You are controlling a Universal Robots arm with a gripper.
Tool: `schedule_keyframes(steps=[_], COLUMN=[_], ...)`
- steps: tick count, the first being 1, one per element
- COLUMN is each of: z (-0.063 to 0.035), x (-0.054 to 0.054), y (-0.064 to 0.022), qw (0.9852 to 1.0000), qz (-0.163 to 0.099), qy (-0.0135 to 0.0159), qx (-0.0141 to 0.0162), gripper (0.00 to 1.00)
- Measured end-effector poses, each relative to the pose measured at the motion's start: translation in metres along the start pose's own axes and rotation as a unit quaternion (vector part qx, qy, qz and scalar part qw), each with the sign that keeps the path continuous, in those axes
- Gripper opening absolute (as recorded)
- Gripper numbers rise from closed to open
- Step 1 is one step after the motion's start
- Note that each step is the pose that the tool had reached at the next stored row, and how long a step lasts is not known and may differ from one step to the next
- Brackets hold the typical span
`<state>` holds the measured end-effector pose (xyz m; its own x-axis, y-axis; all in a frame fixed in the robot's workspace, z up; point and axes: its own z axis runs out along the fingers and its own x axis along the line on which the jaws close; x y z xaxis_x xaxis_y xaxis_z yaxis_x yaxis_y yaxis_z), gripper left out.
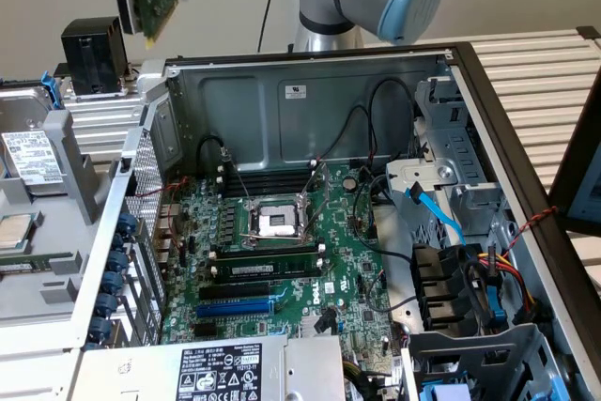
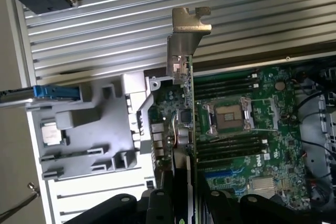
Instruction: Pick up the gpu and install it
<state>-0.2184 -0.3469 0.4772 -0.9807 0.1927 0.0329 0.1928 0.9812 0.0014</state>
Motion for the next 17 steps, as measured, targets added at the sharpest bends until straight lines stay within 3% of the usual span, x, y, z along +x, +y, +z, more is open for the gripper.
schedule_keyframes(steps=[8, 12, 17], z=[0.0007, 0.006, 0.0146], x=[-0.035, -0.053, -0.07], y=[0.0069, 0.0098, 0.0076], qw=[1.0, 1.0, 1.0], qz=[0.0, 0.0, 0.0], qy=[0.0, 0.0, 0.0], qx=[0.0, 0.0, -0.0002], gripper=[0.27, 0.27, 0.27])
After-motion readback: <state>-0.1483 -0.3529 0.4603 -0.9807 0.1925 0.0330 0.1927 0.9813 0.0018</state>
